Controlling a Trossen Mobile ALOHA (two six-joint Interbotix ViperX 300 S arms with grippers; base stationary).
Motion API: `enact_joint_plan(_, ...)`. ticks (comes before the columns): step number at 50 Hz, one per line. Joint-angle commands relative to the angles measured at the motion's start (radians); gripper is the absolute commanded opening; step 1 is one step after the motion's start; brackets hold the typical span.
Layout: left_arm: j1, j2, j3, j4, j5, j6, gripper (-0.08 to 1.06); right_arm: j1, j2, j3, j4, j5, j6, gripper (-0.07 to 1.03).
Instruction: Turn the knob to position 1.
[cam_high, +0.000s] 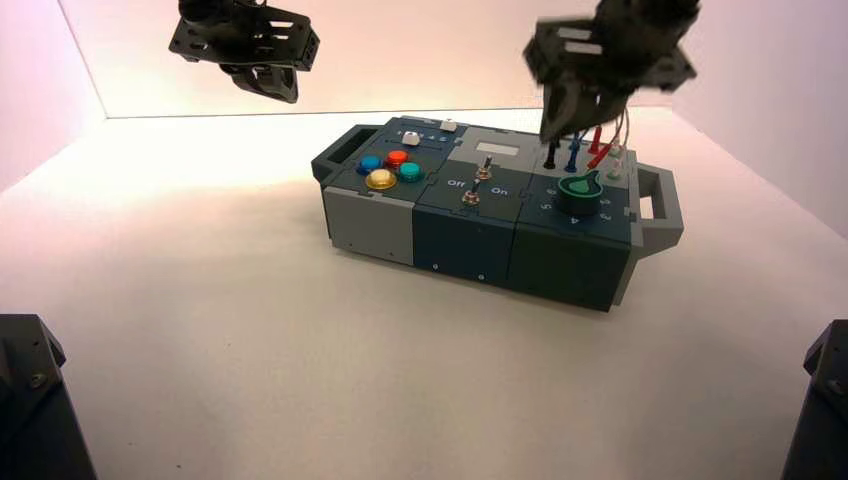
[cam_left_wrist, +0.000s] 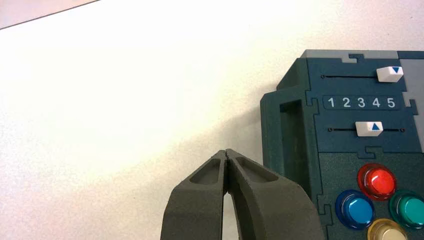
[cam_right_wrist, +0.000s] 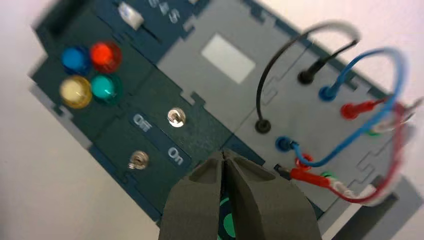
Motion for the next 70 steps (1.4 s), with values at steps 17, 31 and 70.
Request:
enact_joint_plan(17,-0.003,-0.015,-0.028,0.003,-0.003,0.002,-0.03,-0.060,-0.222,0.041,0.000,0.031,0.005,-0.02)
enact_joint_plan(31,-0.003,-0.014,-0.028,0.003,-0.003,0.002,-0.03,-0.107,-0.235,0.135,0.000,0.028,0.008,-0.02)
enact_joint_plan(70,-0.003,-0.015,-0.028,0.003,0.000,0.002,-0.03,-0.120,-0.100,0.147,0.002,-0.035,0.011,-0.02)
